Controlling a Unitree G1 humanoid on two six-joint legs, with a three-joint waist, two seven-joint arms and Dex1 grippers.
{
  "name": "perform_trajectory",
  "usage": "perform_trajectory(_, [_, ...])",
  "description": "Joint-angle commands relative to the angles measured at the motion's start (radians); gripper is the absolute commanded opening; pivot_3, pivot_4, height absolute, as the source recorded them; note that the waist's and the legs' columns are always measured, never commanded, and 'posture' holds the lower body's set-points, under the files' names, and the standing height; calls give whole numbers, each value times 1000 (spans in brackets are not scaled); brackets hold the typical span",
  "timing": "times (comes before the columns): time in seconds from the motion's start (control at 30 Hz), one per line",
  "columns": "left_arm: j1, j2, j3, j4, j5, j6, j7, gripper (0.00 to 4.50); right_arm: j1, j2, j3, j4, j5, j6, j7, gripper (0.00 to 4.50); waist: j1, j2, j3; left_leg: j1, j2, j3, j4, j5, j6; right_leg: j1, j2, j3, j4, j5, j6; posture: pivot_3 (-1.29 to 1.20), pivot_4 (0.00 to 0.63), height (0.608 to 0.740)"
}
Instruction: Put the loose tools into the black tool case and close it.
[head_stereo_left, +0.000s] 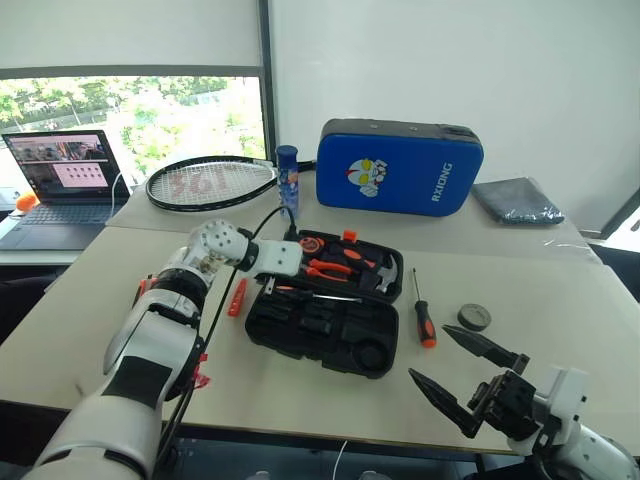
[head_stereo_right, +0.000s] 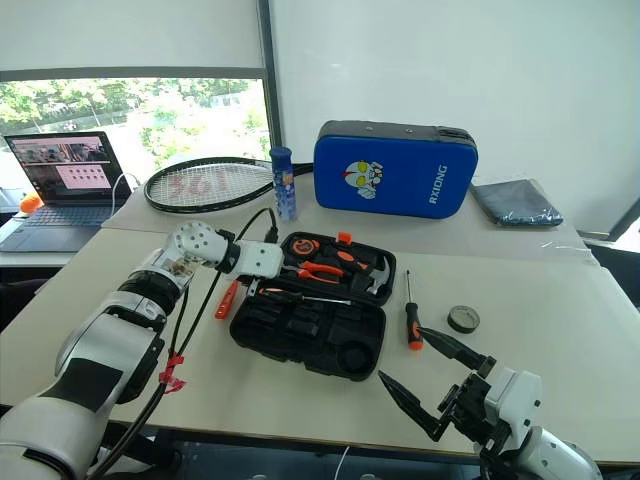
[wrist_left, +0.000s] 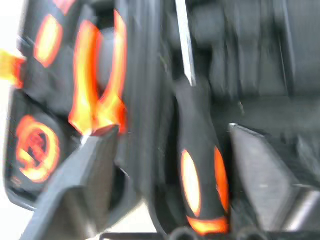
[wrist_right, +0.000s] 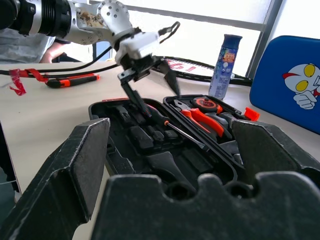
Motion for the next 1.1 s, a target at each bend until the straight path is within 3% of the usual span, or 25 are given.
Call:
perform_trajectory(0.03, [7, 19, 74, -54, -93, 40, -60, 3808, -11, -5, -3, -28, 9, 3, 1, 4500, -4, 0, 0, 0, 0, 0, 0, 0, 0, 0, 0, 0, 0, 0, 0, 0, 150, 740])
perform_trajectory(0.07, [27, 24, 86, -53, -100, 63, -57, 3808, -12, -5, -1, -26, 8, 4, 2, 4500, -5, 0, 0, 0, 0, 0, 0, 0, 0, 0, 0, 0, 0, 0, 0, 0, 150, 740])
perform_trajectory(0.1, [45, 27, 93, -51, -103, 67, -48, 3290, -12, -5, 0, -25, 8, 5, 2, 4500, -6, 1, 0, 0, 0, 0, 0, 0, 0, 0, 0, 0, 0, 0, 0, 0, 150, 740])
perform_trajectory(0.17, [74, 21, 117, -48, -118, 108, -28, 2744, -13, -5, 1, -23, 7, 6, 1, 4500, -8, 2, -1, 2, 0, 0, 0, 0, 0, 1, 0, 0, 1, 0, 0, 0, 150, 740])
perform_trajectory(0.3, [113, -3, 156, -44, -145, 200, 9, 1067, -14, -6, -1, -22, 5, 8, 0, 4500, -2, 1, -1, 1, 0, 0, 1, 0, 0, 0, 0, 0, 2, 0, 0, 0, 150, 740])
perform_trajectory(0.4, [133, -19, 161, -41, -140, 234, 47, 64, -11, -9, -7, -25, 7, 9, -1, 4500, 3, 1, -1, 0, 0, -1, 2, 0, 0, 0, 0, 0, 1, 0, 0, 0, 150, 740])
perform_trajectory(1.1, [207, -71, 97, -102, -85, 337, 41, 64, 16, 1, -7, -41, -7, 8, -17, 4500, -2, 2, -1, 1, 0, -1, 2, 0, 0, 1, 0, 0, 2, 0, 0, 0, 150, 740])
